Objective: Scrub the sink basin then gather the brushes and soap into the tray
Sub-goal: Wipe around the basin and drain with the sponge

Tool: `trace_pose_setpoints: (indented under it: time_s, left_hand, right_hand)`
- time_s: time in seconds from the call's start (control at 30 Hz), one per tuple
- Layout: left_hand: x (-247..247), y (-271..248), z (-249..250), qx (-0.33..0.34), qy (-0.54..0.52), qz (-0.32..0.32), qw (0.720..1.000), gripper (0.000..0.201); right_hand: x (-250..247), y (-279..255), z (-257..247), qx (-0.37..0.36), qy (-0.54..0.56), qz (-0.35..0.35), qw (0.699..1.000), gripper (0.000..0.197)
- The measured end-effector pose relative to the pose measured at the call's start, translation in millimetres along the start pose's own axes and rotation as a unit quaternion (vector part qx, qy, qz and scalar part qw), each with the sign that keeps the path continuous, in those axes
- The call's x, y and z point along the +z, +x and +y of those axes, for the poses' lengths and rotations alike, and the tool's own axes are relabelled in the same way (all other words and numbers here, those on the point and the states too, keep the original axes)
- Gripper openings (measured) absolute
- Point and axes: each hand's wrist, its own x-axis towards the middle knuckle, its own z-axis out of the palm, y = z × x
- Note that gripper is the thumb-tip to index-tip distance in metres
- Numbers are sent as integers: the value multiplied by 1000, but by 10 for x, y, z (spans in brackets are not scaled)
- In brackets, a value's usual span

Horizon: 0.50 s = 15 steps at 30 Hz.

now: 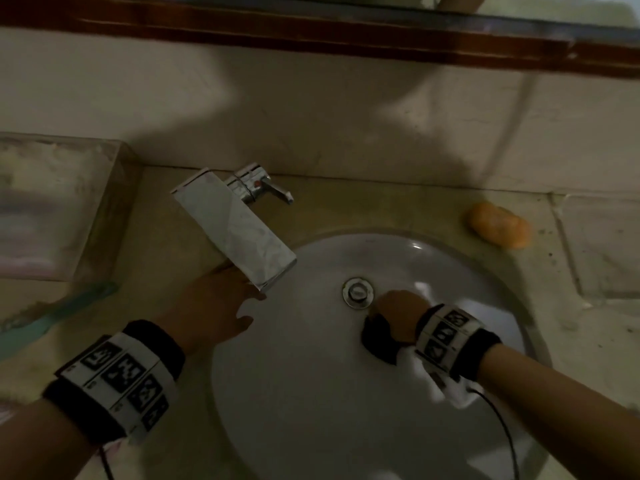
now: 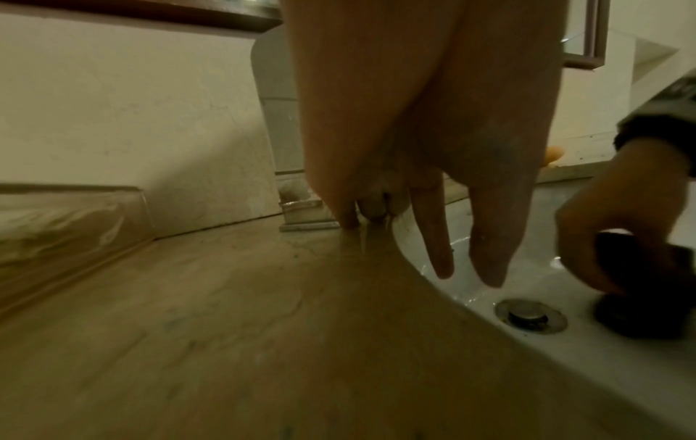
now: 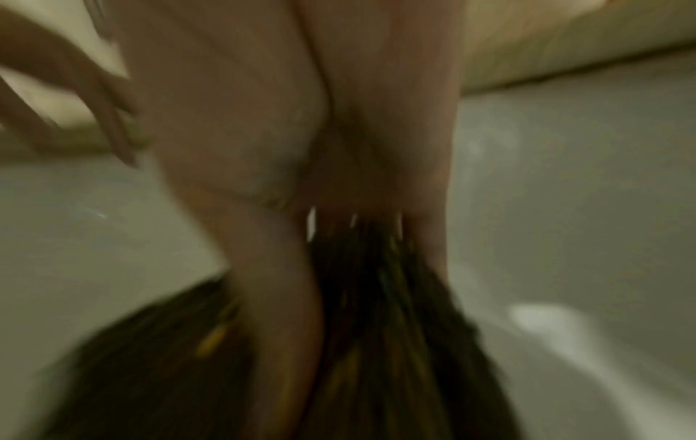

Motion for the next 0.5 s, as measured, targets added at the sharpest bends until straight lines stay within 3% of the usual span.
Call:
trace_pose_setpoints:
  time_s: [0.07, 0.13, 0.2, 0.33, 0.4, 0.5]
  left_hand:
    - [-32, -21, 28, 5, 2, 3, 1000, 45]
    - [10, -44, 30, -11, -17, -43, 999, 46]
    - [-5, -21, 21, -14, -13, -52, 998, 46]
    - [-5, -18, 18, -9, -9, -58, 998, 47]
    - [8, -15, 10, -14, -17, -52, 998, 47]
    - [-2, -20, -11, -20, -21, -64, 998, 46]
  right_hand:
    - [139, -96, -1, -28, 5, -86, 996, 39]
    - [301, -118, -66, -38, -3, -129, 991, 40]
    - [363, -70, -126, -35, 16, -93, 995, 39]
    - [229, 183, -121, 39, 96, 70, 992, 38]
    - [120, 270, -127, 73, 104, 88, 988, 40]
    - [33, 161, -182, 35, 86, 79, 993, 38]
